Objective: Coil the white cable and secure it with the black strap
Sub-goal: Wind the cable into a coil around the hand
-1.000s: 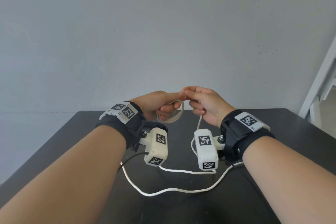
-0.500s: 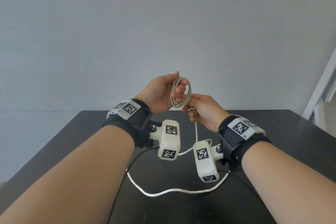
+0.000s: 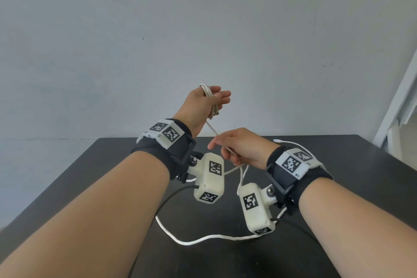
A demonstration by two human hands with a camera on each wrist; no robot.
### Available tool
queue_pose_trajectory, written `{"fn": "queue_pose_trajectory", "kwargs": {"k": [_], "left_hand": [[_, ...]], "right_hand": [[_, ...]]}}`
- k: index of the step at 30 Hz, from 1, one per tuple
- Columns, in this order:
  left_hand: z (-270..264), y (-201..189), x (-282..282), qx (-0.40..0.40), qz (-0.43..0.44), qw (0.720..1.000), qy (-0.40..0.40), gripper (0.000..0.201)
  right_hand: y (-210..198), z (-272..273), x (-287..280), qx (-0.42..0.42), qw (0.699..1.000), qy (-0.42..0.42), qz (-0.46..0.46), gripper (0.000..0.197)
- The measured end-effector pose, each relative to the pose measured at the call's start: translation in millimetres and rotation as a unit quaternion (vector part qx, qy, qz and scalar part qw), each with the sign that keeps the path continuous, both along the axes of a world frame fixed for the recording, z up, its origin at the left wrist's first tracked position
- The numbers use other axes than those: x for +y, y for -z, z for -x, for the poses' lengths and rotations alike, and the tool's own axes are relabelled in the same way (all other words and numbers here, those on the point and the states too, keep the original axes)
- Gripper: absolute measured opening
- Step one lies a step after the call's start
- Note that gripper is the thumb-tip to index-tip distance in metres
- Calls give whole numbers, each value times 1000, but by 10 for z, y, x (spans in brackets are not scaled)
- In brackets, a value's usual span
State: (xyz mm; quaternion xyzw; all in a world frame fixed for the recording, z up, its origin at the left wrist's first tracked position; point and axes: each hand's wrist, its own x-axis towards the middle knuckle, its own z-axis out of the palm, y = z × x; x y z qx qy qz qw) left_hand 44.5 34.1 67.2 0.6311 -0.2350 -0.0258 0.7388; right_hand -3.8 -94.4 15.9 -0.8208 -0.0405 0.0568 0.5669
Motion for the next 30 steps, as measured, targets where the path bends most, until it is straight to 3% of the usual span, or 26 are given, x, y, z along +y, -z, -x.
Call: {"fn": "queue_pose_trajectory", "kwargs": {"k": [5, 9, 15, 18, 26, 30], "left_hand": [[-90, 66, 45, -37, -133, 987, -89, 33], [-155, 141, 77, -59, -237, 964, -106, 32], [-124, 177, 100, -45, -275, 958, -73, 32], [-77, 174, 113, -37, -318, 947, -38, 17], [-5, 223, 112, 4, -408, 912, 41, 51], [39, 189, 99, 13, -420, 904, 76, 48]], "right_hand": [[-33, 28, 8, -8, 999, -17, 44, 15], [-65, 20, -11, -51, 997, 9, 56, 16], [-56, -8, -31, -89, 994, 45, 50, 11], [-49, -12, -42, -114, 990, 73, 41, 7], [-70, -33, -59, -188, 975, 119, 3, 13], [-50, -53, -66, -206, 969, 136, -21, 14]]}}
